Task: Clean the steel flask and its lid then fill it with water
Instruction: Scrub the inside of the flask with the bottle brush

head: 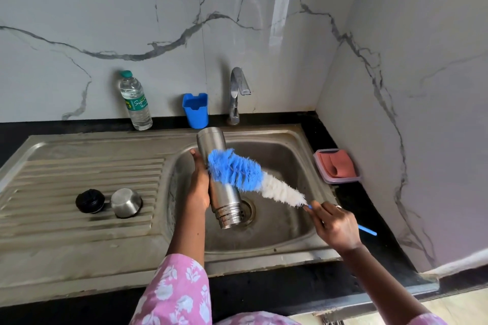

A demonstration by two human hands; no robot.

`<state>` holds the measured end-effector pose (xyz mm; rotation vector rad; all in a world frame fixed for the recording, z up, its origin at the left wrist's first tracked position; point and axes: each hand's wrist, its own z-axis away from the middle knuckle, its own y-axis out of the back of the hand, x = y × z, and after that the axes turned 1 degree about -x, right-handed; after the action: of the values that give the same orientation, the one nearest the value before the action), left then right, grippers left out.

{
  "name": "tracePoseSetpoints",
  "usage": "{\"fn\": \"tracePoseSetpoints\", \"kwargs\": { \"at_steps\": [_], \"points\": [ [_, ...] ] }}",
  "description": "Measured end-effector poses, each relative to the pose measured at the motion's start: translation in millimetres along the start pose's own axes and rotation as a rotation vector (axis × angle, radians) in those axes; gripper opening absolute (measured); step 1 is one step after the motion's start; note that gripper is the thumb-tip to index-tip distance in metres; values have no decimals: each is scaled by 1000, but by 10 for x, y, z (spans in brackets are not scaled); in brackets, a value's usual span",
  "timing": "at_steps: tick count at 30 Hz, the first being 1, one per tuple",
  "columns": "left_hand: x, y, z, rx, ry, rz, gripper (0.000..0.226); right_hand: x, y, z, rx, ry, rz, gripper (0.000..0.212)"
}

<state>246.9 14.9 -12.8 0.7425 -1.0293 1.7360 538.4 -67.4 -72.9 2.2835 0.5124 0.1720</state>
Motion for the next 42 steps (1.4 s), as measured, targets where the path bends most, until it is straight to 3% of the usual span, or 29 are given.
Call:
{"fn": "tracePoseSetpoints", "kwargs": {
  "at_steps": [3, 6, 10, 13, 16, 20, 22, 26, 32, 42],
  "points": [
    [-21, -89, -7, 27, 96, 10, 84, -83, -74, -261, 42, -135, 52, 20],
    [-23, -146, -2, -62, 100, 111, 78, -179, -113, -435, 81, -210, 38, 28],
    [-27, -94, -48, -160, 51, 315, 67, -135, -111, -203, 72, -186, -49, 43],
    [-50, -8, -78, -227, 43, 412, 63, -8, -67, 31, 60, -130, -122, 40],
    [-81, 27, -114, -151, 66, 368, 56, 96, -58, 45, 67, -110, -120, 44],
    [-119, -58, -125, -167, 79, 304, 71, 59, -130, -234, 74, -189, -17, 35],
    [-122, -91, -129, -171, 83, 275, 63, 3, -158, -348, 75, -231, 17, 32],
    [-57, -93, -164, -176, 133, 314, 70, 16, -130, -221, 73, -181, -20, 32],
    [-118, 67, -179, -91, 150, 328, 63, 239, 40, 173, 49, -40, -63, 40],
    [-73, -42, -151, -9, 94, 178, 59, 183, 81, -44, 85, -67, 32, 29]
  ]
}}
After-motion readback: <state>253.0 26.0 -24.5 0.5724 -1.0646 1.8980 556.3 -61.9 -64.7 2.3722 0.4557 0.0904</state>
